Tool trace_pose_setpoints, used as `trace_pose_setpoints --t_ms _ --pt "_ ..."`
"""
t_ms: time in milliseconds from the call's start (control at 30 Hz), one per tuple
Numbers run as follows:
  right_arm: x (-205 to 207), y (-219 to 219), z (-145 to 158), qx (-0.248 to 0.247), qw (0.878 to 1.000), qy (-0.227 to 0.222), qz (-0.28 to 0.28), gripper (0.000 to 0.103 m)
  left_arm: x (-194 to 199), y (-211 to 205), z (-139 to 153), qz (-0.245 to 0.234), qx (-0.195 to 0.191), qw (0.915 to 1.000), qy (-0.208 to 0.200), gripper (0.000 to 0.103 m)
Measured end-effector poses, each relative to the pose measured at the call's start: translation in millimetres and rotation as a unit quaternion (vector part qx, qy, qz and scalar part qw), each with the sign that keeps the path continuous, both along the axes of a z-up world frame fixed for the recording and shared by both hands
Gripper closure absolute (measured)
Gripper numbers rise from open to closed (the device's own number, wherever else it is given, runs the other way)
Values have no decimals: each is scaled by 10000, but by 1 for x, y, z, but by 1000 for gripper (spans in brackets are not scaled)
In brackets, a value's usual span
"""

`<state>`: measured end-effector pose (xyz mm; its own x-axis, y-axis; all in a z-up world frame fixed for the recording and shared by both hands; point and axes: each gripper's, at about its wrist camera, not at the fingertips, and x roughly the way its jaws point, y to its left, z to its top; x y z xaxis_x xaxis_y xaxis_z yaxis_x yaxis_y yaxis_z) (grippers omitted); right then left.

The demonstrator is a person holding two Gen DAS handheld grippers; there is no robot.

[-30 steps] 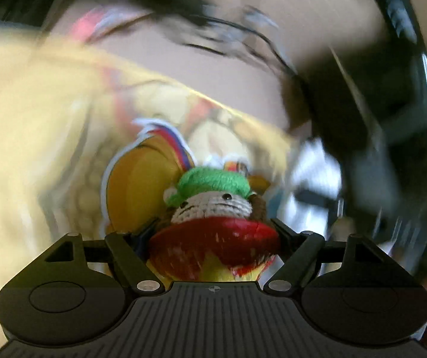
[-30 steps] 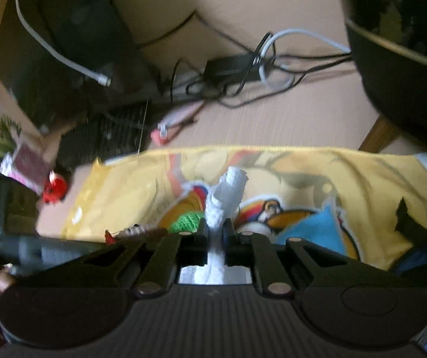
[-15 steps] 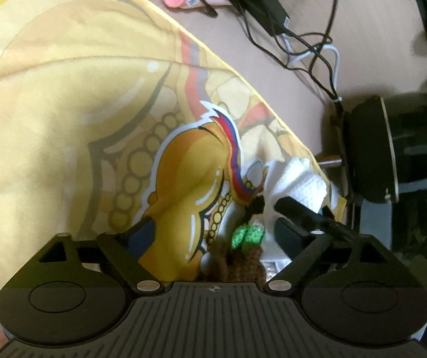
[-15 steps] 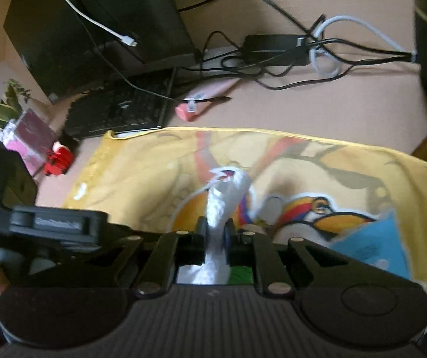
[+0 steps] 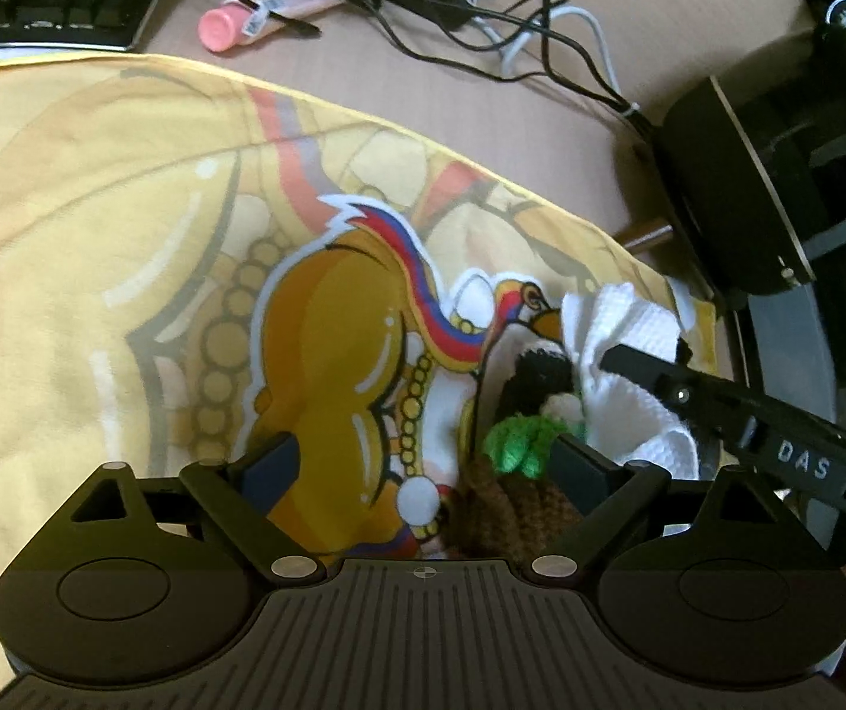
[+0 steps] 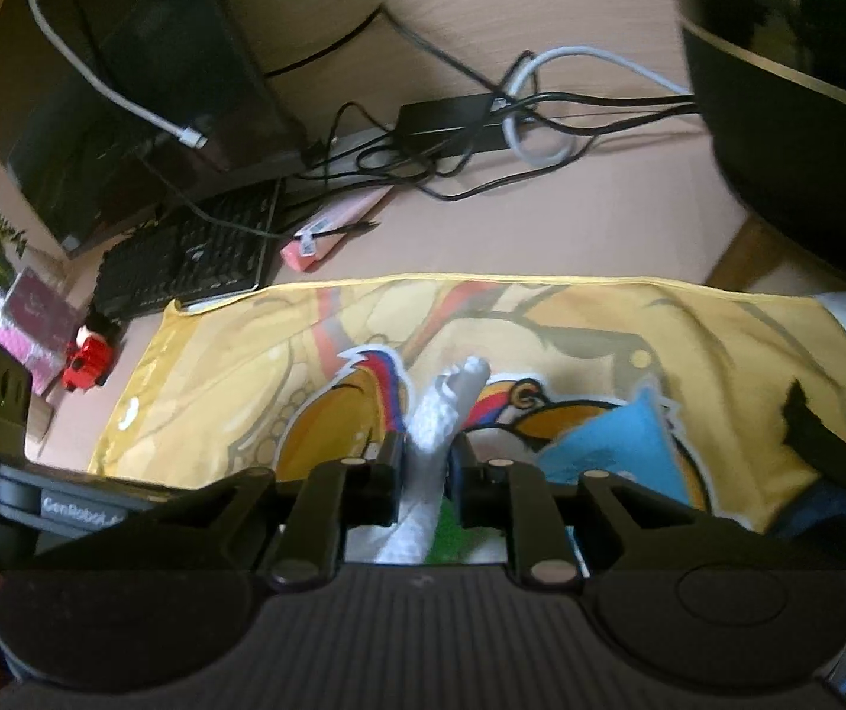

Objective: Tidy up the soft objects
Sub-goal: 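Tilt the doll with the left gripper while the right gripper wipes its green hat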

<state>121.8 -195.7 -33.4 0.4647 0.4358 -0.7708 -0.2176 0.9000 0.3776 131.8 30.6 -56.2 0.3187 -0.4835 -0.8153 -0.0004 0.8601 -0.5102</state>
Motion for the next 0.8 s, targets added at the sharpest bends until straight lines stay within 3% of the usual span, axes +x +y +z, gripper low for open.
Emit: trace_pose_setpoints --t_ms 167,300,400,433,467,567,633,667,733,800 --pt "-2 -17 -5 -11 9993 76 -361 85 2 -24 0 -720 -326 9968 -86 4" --pt "-9 -31 -5 140 9982 56 -577 85 3 -51 -3 -1351 -60 9907 -144 4" --pt "-15 -40 -4 210 9971 2 -738 85 3 -63 -5 -1553 245 9872 -249 5" --pt "-16 -43 -3 235 9967 -11 -776 85 2 -64 -4 -1572 425 9860 -359 15" --pt "-18 -44 -1 272 9965 -42 -787 85 1 -64 -3 -1577 566 9848 -454 37" --pt "-21 -41 6 413 9970 -164 -628 88 8 -52 -3 -1274 463 9896 -477 36" --pt "-21 -38 13 553 9966 -253 -562 89 15 -29 -10 -607 140 9978 -218 39" --pt "-21 -36 17 650 9960 -297 -537 90 18 -17 -14 -272 -22 9996 -88 34" --pt "-21 -34 27 853 9947 -375 -446 90 19 0 -16 171 -190 9997 36 33" --pt "-22 -32 37 972 9938 -454 -307 90 16 15 -16 484 -270 9984 82 25"
